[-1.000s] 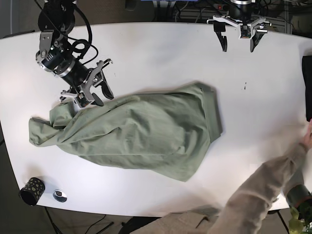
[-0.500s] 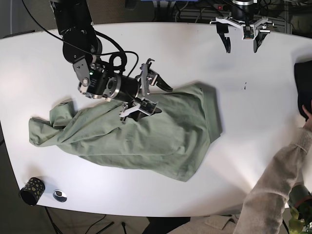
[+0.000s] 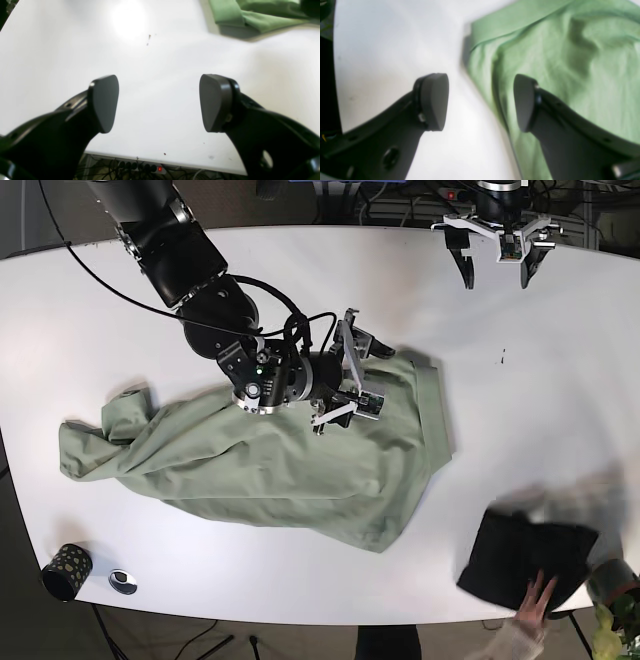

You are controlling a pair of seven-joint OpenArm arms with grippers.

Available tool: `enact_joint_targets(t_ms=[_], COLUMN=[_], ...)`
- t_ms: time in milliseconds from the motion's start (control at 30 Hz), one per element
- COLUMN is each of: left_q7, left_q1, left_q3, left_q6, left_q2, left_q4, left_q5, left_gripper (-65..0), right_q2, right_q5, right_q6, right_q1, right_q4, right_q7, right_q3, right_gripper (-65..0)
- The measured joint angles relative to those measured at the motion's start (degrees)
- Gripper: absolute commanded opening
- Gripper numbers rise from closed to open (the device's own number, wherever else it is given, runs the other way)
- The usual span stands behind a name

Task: Fold the T-shirt properly
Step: 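Lower the open right gripper onto the green shirt's bunched middle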

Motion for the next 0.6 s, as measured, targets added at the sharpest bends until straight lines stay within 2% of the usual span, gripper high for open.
enact_joint_targets(t_ms=[200, 367, 500, 600], left_q7=[-0.04, -0.15, 0.02, 0.00], left_q1=[-2.03, -1.77, -1.97, -1.99], left_q3=[0.09, 0.09, 0.20, 0.20], left_q6=[0.00, 0.00, -0.02, -0.04], left_q2=[0.02, -0.15, -0.13, -0.13], left_q4=[-0.09, -0.11, -0.11, -0.11], left_q5=[0.00, 0.00, 0.00, 0.00], left_gripper=[-19.2, -19.2, -19.2, -19.2], right_q2=[-0.94, -2.03, -2.56, -3.93], right_q5=[-0.13, -0.20, -6.56, -11.26], right_q6=[-0.22, -0.22, 0.11, -0.48], right_q1=[1.84, 2.38, 2.82, 3.17], right_q4=[-5.77, -10.75, -14.82, -17.35], right_q7=[2.78, 9.18, 11.37, 15.54], right_q3=[-4.13, -6.75, -6.54, -6.25], right_gripper=[-25.7, -25.7, -25.7, -25.7])
